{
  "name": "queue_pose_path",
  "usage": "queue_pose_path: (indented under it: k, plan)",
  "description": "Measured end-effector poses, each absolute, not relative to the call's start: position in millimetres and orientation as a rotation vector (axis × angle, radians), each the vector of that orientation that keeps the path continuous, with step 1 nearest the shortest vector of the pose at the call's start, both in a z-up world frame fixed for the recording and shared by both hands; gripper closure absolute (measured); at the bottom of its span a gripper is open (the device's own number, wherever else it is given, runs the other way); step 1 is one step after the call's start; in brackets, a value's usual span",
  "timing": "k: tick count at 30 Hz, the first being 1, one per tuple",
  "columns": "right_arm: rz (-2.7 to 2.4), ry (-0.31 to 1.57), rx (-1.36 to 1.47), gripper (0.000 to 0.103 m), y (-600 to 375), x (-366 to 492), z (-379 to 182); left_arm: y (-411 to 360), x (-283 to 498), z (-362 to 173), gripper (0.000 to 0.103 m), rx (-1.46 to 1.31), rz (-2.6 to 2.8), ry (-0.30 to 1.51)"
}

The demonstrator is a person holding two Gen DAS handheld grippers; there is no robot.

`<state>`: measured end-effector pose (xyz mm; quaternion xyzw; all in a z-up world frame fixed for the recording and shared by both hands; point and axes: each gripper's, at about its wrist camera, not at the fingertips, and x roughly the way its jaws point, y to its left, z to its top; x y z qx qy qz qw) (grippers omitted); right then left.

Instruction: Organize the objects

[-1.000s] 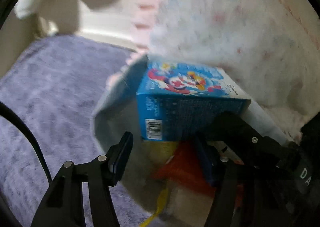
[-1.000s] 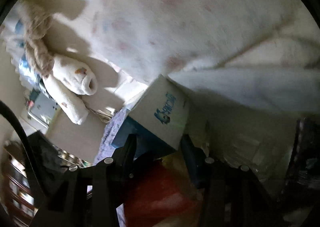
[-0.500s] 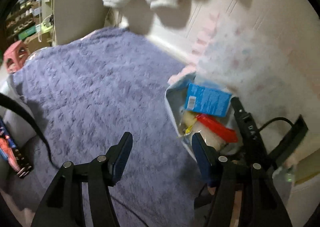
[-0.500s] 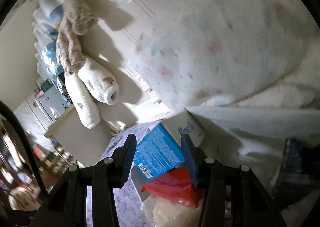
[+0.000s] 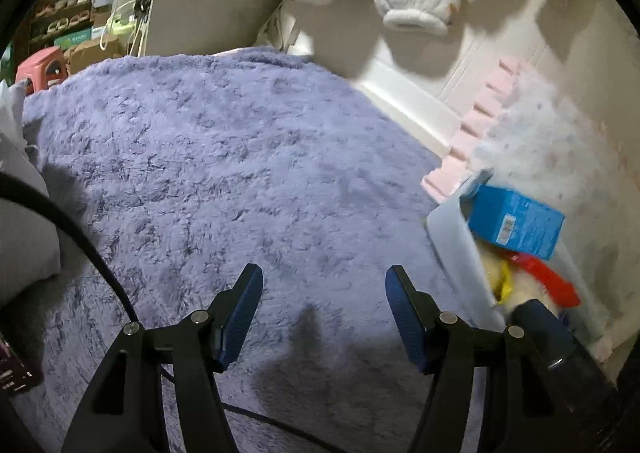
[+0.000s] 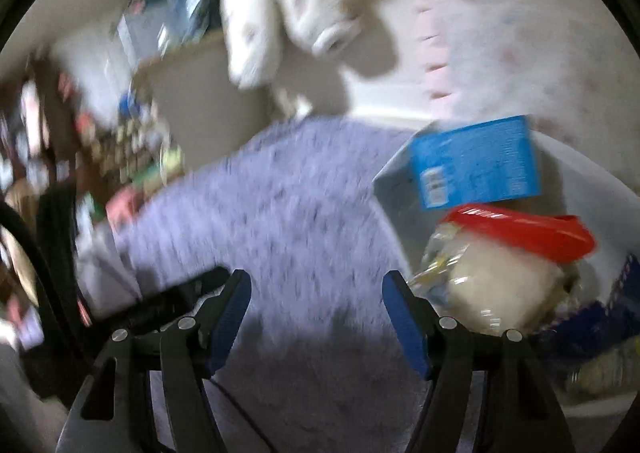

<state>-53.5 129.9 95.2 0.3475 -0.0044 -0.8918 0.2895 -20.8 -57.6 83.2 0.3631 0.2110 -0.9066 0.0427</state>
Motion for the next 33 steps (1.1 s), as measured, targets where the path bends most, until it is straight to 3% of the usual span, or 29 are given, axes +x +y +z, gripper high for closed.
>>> queue_pose_path:
  k: [4,9,11,13,17,19,24,26,29,33]
  plan:
    - [-2.438,0.154,1.005,0.038,120,-61,66,-35,-22,74,0.039,1.062,-2.833,0.507]
    - [-2.446,0.002,1.028,0.038,138,-71,54,-31,-27,70,0.036,0.961,-2.908,0.656]
    - [-2.457,0.001,1.012,0.038,138,-71,52,-32,-27,64,0.028,0.906,-2.877,0.676]
    - [-2.474,0.095,0.997,0.038,130,-70,47,-34,-31,53,0.021,0.922,-2.775,0.631]
    - [-2.53,0.506,0.949,0.038,99,-56,26,-38,-60,21,0.024,1.293,-2.517,0.38]
    - [-2.528,0.612,0.955,0.038,94,-54,20,-37,-58,22,0.025,1.291,-2.526,0.304]
    - [-2.516,0.53,0.979,0.037,105,-56,21,-46,-41,24,0.024,1.388,-2.498,0.168]
    - [-2.498,0.523,0.993,0.036,104,-56,19,-53,-34,25,0.02,1.382,-2.484,0.161]
    - [-2.468,0.613,1.02,0.03,94,-54,9,-59,-34,22,0.016,1.424,-2.475,0.193]
    - [-2.454,0.708,1.011,0.026,87,-48,-1,-51,-26,17,0.008,1.318,-2.545,0.094]
